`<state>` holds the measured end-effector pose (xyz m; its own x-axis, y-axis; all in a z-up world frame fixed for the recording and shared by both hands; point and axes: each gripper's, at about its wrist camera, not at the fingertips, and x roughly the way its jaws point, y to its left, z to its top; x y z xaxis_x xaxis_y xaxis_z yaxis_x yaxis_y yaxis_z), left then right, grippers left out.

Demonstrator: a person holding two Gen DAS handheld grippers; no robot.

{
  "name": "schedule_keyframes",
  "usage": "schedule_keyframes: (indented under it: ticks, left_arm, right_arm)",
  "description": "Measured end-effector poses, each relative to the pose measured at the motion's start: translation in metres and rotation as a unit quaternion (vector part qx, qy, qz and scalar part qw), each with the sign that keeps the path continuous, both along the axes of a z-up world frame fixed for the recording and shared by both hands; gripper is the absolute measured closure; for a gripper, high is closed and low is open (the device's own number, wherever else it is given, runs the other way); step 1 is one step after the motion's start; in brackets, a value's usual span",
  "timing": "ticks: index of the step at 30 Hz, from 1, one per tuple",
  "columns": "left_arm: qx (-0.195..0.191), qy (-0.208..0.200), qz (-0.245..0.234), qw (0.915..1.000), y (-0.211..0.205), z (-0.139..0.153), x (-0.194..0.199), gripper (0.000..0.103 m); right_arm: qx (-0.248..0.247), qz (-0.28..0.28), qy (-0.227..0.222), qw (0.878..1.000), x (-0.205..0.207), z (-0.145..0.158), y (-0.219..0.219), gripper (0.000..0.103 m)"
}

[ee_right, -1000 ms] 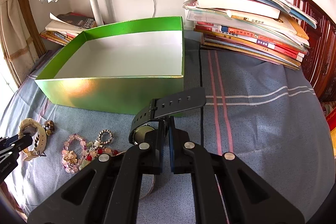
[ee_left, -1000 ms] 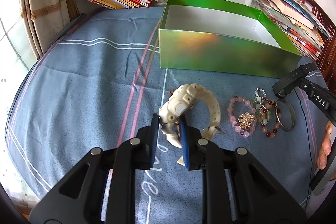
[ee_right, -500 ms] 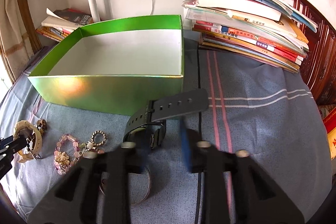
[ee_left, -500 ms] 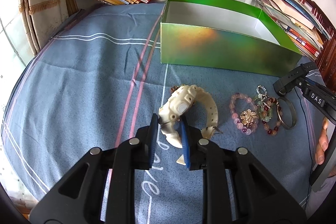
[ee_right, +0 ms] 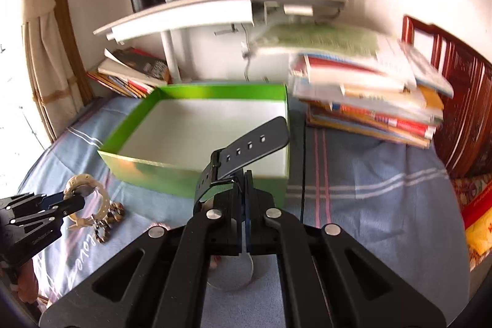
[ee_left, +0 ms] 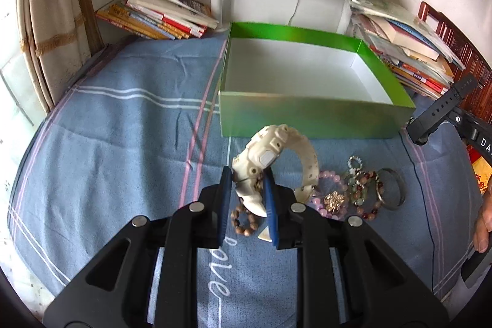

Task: Organize jewelry
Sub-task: 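Carry both watches into the green box and open both tools, then lower the right tool onto the red-and-green bead bracelet and close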

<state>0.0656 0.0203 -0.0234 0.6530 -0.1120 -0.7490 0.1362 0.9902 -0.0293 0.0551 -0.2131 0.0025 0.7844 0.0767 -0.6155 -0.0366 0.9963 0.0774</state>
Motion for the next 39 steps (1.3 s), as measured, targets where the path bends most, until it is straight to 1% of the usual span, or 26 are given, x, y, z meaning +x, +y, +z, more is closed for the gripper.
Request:
schedule_keyframes:
  ticks: [4,5,7,10,13,14,15,16,17,18,19,20,22,23,25,26,27,28,30,32,34,35,37,39]
  left_arm:
    - [-0.006,-0.04,-0.03,0.9987,-0.009,0.041,0.018,0.082]
    - [-0.008,-0.048,-0.035,0.9982,-0.012,0.05,0.026,0.082]
    - [-0.012,-0.057,-0.039,0.9975,-0.016,0.062,0.048,0.082]
    - [-0.015,-0.048,-0.035,0.9981,-0.027,0.058,0.09,0.082]
    - [-0.015,-0.021,-0.039,0.9989,-0.037,0.037,0.126,0.082]
    - [-0.019,-0.002,-0.04,0.999,-0.04,0.026,0.14,0.082]
    - [-0.023,0.01,-0.038,0.999,-0.042,0.018,0.149,0.08]
    - [-0.026,0.019,-0.033,0.9989,-0.042,0.011,0.156,0.071]
    - [-0.025,0.023,-0.025,0.9991,-0.041,0.006,0.161,0.066]
    - [-0.024,0.022,-0.014,0.9994,-0.039,0.005,0.163,0.062]
    - [-0.027,0.017,-0.011,0.9994,-0.036,0.008,0.161,0.06]
    - [-0.03,0.009,-0.015,0.9994,-0.033,0.012,0.156,0.058]
    - [-0.024,-0.008,-0.01,0.9996,-0.027,0.022,0.141,0.044]
    - [-0.011,-0.019,-0.002,0.9997,-0.024,0.026,0.129,0.042]
    - [0.026,-0.031,0.013,0.9991,-0.016,0.027,0.105,0.034]
    - [0.056,-0.034,0.023,0.9976,-0.014,0.023,0.089,0.033]
    - [0.076,-0.036,0.031,0.9959,-0.011,0.017,0.076,0.032]
    - [0.088,-0.036,0.039,0.9947,-0.008,0.011,0.064,0.029]
    - [0.093,-0.024,0.047,0.9943,-0.002,-0.009,0.04,0.028]
    - [0.074,0.008,0.046,0.9961,0.004,-0.031,0.024,0.028]
    - [0.066,0.032,0.043,0.9963,0.009,-0.047,0.017,0.028]
    - [0.075,0.042,0.043,0.9954,0.009,-0.054,0.016,0.028]
    - [0.087,0.047,0.047,0.994,0.009,-0.06,0.014,0.028]
    - [0.083,0.051,0.053,0.9939,0.012,-0.062,0.015,0.026]
  right_arm:
    - [-0.014,-0.009,-0.027,1.0,0.023,0.026,0.002,0.101]
    - [-0.015,-0.012,-0.031,0.999,0.032,0.028,0.003,0.101]
    - [-0.014,-0.016,-0.025,0.999,0.051,0.025,0.003,0.101]
    - [-0.003,-0.019,0.015,1.0,0.084,0.005,0.002,0.101]
    - [0.005,-0.023,0.061,0.998,0.108,-0.021,0.001,0.101]
    - [0.001,-0.023,0.07,0.997,0.114,-0.028,0.002,0.099]
    - [-0.004,-0.023,0.07,0.997,0.115,-0.033,0.004,0.092]
    - [-0.007,-0.022,0.073,0.997,0.115,-0.035,0.004,0.079]
    - [-0.004,-0.02,0.077,0.997,0.113,-0.036,0.004,0.071]
    - [0.006,-0.016,0.074,0.997,0.108,-0.033,0.002,0.059]
    - [0.016,-0.013,0.065,0.998,0.1,-0.029,0.0,0.055]
    - [0.015,-0.011,0.056,0.998,0.09,-0.023,-0.001,0.055]
    - [-0.001,-0.008,0.047,0.999,0.071,-0.014,0.001,0.055]
    - [-0.005,-0.005,0.041,0.999,0.06,-0.011,0.001,0.055]
    - [-0.011,-0.005,0.041,0.999,0.037,-0.011,0.001,0.055]
    - [-0.014,-0.006,0.048,0.999,0.026,-0.015,0.001,0.055]
    - [-0.016,-0.009,0.056,0.998,0.018,-0.022,0.0,0.055]
    - [-0.018,-0.012,0.064,0.998,0.011,-0.027,-0.001,0.055]
    - [-0.023,-0.02,0.084,0.996,-0.002,-0.043,0.0,0.055]
    - [-0.021,-0.023,0.104,0.994,-0.012,-0.058,-0.001,0.055]
    - [-0.017,-0.021,0.125,0.992,-0.012,-0.07,0.001,0.055]
    - [-0.017,-0.02,0.135,0.991,-0.012,-0.075,0.002,0.055]
    - [-0.011,-0.015,0.143,0.99,-0.014,-0.08,0.004,0.055]
    - [-0.002,0.0,0.144,0.99,-0.015,-0.081,0.01,0.055]
